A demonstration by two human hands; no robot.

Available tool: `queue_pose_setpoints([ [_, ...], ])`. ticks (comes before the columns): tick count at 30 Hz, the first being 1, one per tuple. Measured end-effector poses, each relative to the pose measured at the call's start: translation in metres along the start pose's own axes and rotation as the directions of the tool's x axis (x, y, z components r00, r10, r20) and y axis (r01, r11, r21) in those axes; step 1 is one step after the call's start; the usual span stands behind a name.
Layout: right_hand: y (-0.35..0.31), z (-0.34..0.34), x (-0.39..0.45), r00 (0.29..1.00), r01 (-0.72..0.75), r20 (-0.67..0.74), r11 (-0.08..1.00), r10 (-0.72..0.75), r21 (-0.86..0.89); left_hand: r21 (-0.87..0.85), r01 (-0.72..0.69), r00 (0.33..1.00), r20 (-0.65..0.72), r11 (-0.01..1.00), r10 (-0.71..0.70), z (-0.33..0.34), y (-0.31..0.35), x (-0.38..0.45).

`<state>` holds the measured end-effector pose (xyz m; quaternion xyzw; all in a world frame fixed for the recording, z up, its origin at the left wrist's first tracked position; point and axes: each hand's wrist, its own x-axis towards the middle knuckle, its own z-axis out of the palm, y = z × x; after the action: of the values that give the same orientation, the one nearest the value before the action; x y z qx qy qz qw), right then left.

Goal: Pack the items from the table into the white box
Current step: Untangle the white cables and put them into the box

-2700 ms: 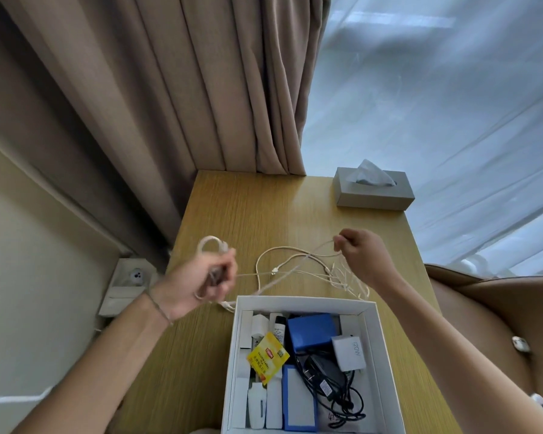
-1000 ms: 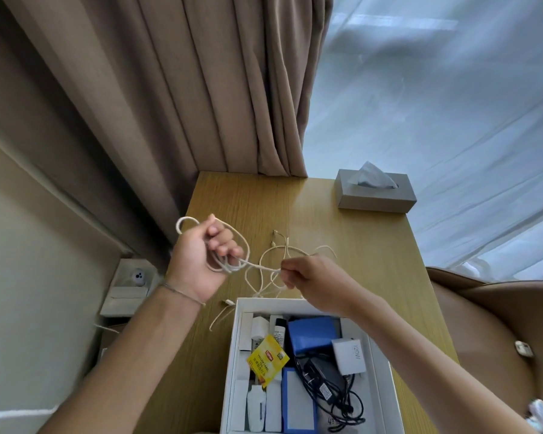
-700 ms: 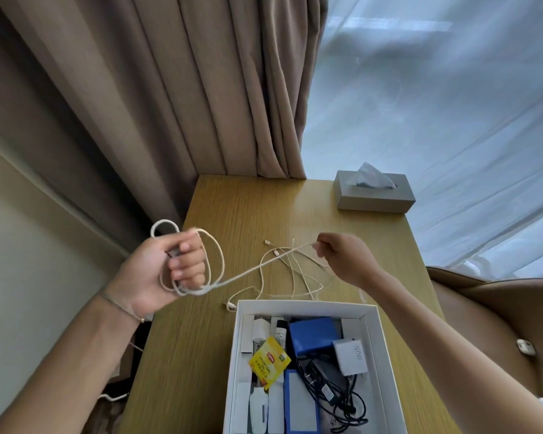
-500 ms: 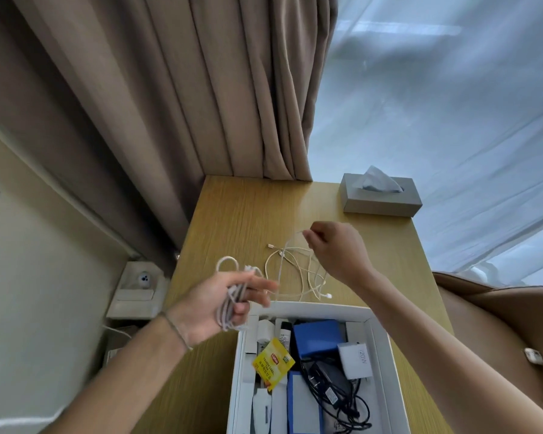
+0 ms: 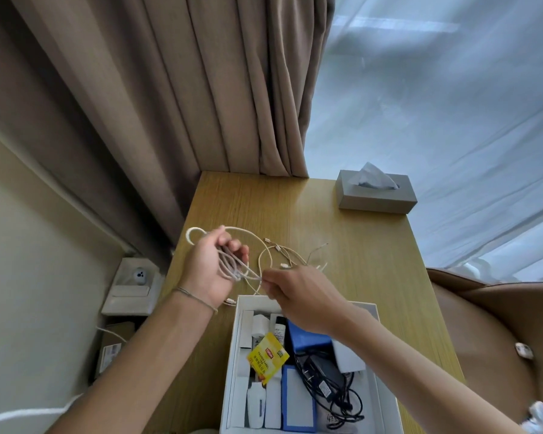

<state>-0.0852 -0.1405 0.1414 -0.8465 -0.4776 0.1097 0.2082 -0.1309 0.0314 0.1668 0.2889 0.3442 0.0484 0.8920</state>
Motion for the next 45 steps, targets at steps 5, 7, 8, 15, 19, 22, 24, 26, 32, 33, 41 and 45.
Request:
queue_pose_setpoints([
  [5,0.058,0.005,-0.012,0.989,-0.135,0.052,0.987,0.139,-0.082,0.02,0.052,0.986,0.155,0.998,-0.054,-0.022,0.039,-0.001],
  [7,0.08,0.001,-0.013,0.978,-0.202,0.026,0.976,0.205,-0.084,0.075,0.079,0.975,0.201,0.994,-0.093,-0.033,0.051,-0.001],
  [8,0.089,-0.002,-0.014,0.969,-0.246,0.005,0.966,0.247,-0.081,0.105,0.093,0.968,0.222,0.99,-0.114,-0.039,0.056,-0.001],
  [15,0.097,-0.034,0.006,0.882,-0.423,-0.195,0.903,0.429,0.075,0.637,0.044,0.851,0.38,0.77,-0.363,-0.054,0.043,-0.011],
  [19,0.05,-0.042,0.02,0.896,-0.35,-0.251,0.93,0.367,0.111,0.658,0.087,0.893,0.282,0.748,-0.352,-0.031,0.003,-0.018],
  [22,0.011,-0.033,0.021,0.957,-0.257,-0.1,0.955,0.272,0.146,0.55,0.111,0.949,0.189,0.828,-0.253,-0.015,-0.02,-0.016],
  [24,-0.008,-0.021,0.016,0.983,-0.178,-0.018,0.978,0.181,0.107,0.483,0.073,0.973,0.159,0.872,-0.169,-0.008,-0.025,-0.013],
  [26,-0.016,-0.011,0.01,0.995,-0.097,-0.018,0.995,0.097,0.012,0.443,0.014,0.985,0.15,0.897,-0.089,-0.003,-0.027,-0.012],
  [32,-0.004,0.007,-0.012,0.995,-0.094,0.041,0.995,0.092,0.044,0.157,-0.022,0.992,0.124,0.987,0.002,-0.009,-0.019,-0.005],
  [33,0.003,0.009,-0.018,0.991,-0.114,0.074,0.99,0.108,0.085,0.118,-0.003,0.987,0.158,0.993,-0.015,-0.011,-0.018,-0.004],
  [41,0.057,0.001,-0.05,0.898,-0.438,0.304,0.566,0.319,0.698,0.235,0.24,0.855,0.408,0.942,-0.319,-0.031,-0.031,-0.006],
  [45,0.065,-0.006,-0.056,0.875,-0.442,0.289,0.401,0.387,0.802,0.317,0.288,0.768,0.487,0.904,-0.416,-0.035,-0.047,-0.008],
])
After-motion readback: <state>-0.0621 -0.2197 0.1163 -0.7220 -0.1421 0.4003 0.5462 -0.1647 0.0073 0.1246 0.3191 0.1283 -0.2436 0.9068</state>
